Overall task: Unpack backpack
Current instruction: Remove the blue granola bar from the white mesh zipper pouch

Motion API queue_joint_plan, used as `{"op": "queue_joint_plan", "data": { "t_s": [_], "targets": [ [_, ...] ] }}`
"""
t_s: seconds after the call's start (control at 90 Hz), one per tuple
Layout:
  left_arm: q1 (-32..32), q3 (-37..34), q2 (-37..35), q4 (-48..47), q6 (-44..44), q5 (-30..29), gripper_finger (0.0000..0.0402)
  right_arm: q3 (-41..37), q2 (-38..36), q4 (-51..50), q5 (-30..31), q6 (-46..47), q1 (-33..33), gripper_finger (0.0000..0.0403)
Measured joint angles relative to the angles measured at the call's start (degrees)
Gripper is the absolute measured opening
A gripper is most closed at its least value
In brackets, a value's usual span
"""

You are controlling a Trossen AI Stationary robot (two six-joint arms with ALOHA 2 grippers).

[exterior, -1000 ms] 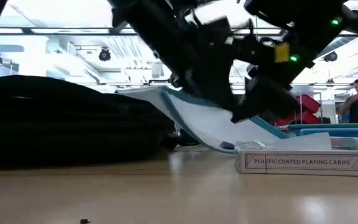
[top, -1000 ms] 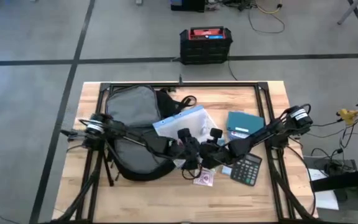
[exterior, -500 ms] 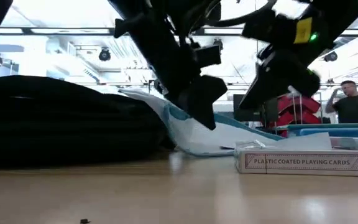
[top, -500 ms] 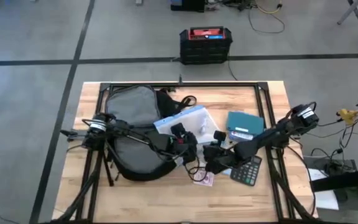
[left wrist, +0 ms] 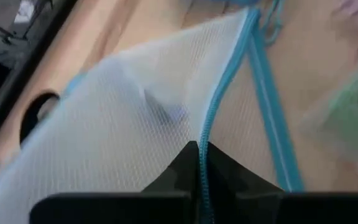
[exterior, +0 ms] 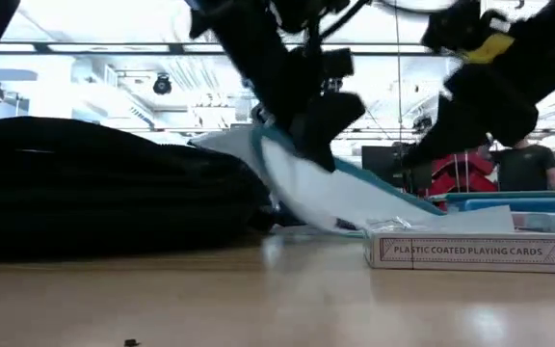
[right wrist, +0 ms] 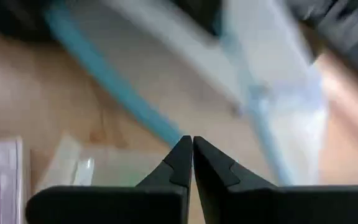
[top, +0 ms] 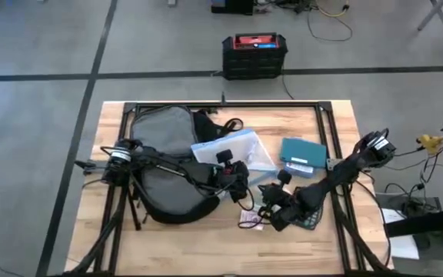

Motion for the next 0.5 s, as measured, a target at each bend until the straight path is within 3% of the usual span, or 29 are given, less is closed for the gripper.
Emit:
{"op": "queue_joint_plan", "data": {
  "t_s": [0.056,0.1,0.222,0.278,0.4,0.5],
  "targets": [
    [0.02,2.07,0.0,-0.76,1.71,0.0,0.0002,-0.01,0.42,0.19,-3.65,0.47,-1.0,0.0],
    [0.02,3.63,-0.01,-1.02,2.97,-0.02,0.0001,-0.13,0.57,0.28,-2.36,1.99,-1.34,0.0],
    [-0.02,6.4,-0.13,-1.42,5.56,-0.11,0.0001,-2.15,0.55,2.48,15.24,4.89,1.75,0.0],
    [-0.17,7.05,-0.13,-1.98,6.4,-0.17,0.0,-3.67,0.55,2.36,19.7,7.13,2.89,0.0],
    [-0.55,7.77,-0.13,-0.73,8.36,-0.69,0.0,-7.96,1.76,5.14,19.71,14.26,2.46,0.0],
    [-0.89,7.77,-0.13,3.18,10.33,-0.72,0.0,-11.86,4.42,13.31,16.45,13.8,2.13,0.0]
  ]
}}
